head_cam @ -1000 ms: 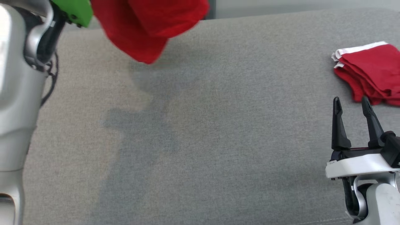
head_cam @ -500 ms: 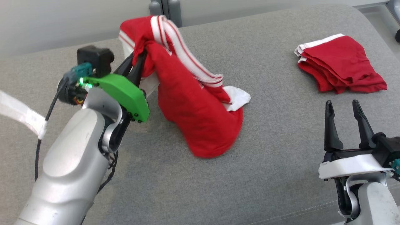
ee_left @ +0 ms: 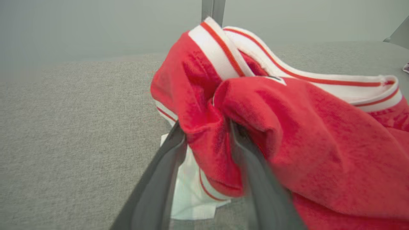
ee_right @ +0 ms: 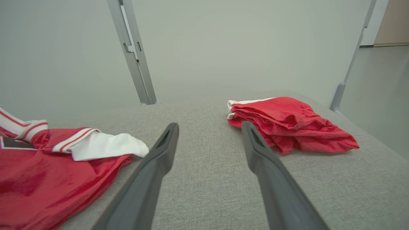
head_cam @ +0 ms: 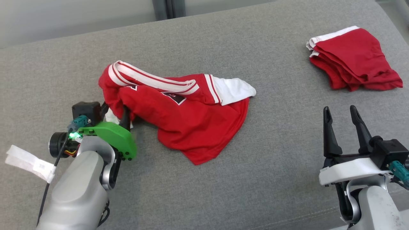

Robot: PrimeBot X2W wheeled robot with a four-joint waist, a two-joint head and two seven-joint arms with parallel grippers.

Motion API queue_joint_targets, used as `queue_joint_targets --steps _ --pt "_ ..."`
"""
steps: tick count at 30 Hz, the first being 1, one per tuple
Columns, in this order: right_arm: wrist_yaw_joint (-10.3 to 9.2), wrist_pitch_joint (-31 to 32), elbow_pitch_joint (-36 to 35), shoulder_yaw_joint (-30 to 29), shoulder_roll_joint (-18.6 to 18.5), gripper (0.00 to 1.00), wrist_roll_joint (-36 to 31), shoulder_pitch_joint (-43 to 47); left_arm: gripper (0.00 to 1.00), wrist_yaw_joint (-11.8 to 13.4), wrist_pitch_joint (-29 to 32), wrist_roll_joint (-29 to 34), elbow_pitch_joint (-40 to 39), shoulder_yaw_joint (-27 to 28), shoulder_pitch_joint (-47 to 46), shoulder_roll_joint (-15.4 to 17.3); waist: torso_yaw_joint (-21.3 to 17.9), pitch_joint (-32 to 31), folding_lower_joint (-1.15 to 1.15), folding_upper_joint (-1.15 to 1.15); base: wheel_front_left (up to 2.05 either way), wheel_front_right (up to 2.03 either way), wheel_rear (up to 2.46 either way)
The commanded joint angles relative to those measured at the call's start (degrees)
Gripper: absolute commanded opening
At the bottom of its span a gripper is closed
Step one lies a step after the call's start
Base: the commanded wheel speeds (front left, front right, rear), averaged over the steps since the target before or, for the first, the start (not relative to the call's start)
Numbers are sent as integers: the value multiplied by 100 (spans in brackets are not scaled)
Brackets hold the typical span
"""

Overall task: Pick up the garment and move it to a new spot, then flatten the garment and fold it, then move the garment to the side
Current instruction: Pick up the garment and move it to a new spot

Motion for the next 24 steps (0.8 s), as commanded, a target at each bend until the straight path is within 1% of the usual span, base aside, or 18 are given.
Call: queue_joint_targets --steps 1,6,9,13,18,21,24 --pt "-9 -26 60 16 -10 100 -29 -49 100 -40 -115 55 89 -9 83 -9 102 -90 0 0 0 0 0" --pt "-9 16 231 17 -11 100 -94 -55 100 -135 -398 91 231 -45 156 -53 260 -293 0 0 0 0 0" --pt "-9 31 295 7 -11 100 -132 -19 100 -180 -515 114 138 -19 238 -55 357 -454 0 0 0 0 0" --pt "-9 56 355 140 -9 100 -96 26 100 -166 -593 117 -105 43 490 -34 466 -688 0 0 0 0 0" --pt "-9 120 382 188 -12 100 -175 46 100 28 -633 167 -591 195 999 -13 576 -944 0 0 0 0 0" --pt "-9 168 386 250 -12 100 -188 82 100 199 -638 269 -1100 414 1398 -11 633 -1067 0 0 0 0 0" --pt "-9 205 393 321 -13 100 -138 143 100 320 -635 397 -1575 603 1861 -54 679 -1167 0 0 0 0 0"
